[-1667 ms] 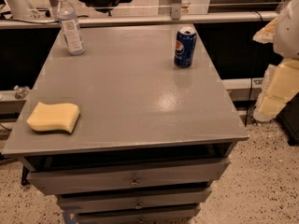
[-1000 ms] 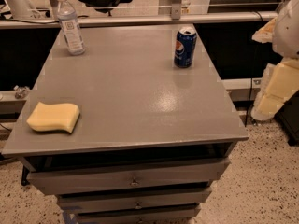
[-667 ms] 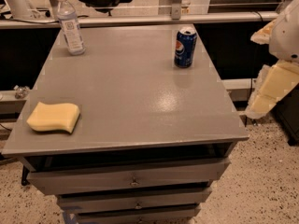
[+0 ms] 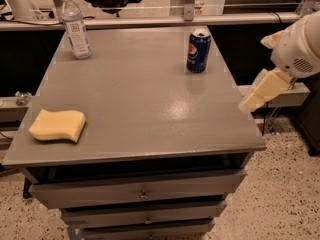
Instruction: Move pepsi can near sponge
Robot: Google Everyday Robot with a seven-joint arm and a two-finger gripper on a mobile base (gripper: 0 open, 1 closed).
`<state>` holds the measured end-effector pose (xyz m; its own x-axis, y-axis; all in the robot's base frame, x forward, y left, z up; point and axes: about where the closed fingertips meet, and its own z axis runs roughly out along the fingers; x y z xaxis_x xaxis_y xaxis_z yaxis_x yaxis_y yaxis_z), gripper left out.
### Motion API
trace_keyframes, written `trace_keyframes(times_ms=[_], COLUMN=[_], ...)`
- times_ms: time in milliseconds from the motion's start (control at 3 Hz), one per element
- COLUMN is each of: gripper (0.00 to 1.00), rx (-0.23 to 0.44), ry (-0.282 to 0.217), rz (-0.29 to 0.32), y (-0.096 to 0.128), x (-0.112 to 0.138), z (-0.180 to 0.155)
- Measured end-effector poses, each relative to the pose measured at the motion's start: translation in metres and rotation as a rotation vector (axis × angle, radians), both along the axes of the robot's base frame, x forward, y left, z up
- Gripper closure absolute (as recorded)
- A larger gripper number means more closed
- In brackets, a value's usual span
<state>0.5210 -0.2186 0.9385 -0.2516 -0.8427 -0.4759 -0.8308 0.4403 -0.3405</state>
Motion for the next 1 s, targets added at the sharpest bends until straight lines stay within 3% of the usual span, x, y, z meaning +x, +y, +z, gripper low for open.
trace_keyframes(times_ms=[667,1000], gripper=[0.0,0.0], rx=[0.281,0.44], ry=[-0.086,-0.103], rz=[-0.069,-0.073], y=[-0.001,0.003], x=[0.079,0.106], z=[-0.029,-0.042])
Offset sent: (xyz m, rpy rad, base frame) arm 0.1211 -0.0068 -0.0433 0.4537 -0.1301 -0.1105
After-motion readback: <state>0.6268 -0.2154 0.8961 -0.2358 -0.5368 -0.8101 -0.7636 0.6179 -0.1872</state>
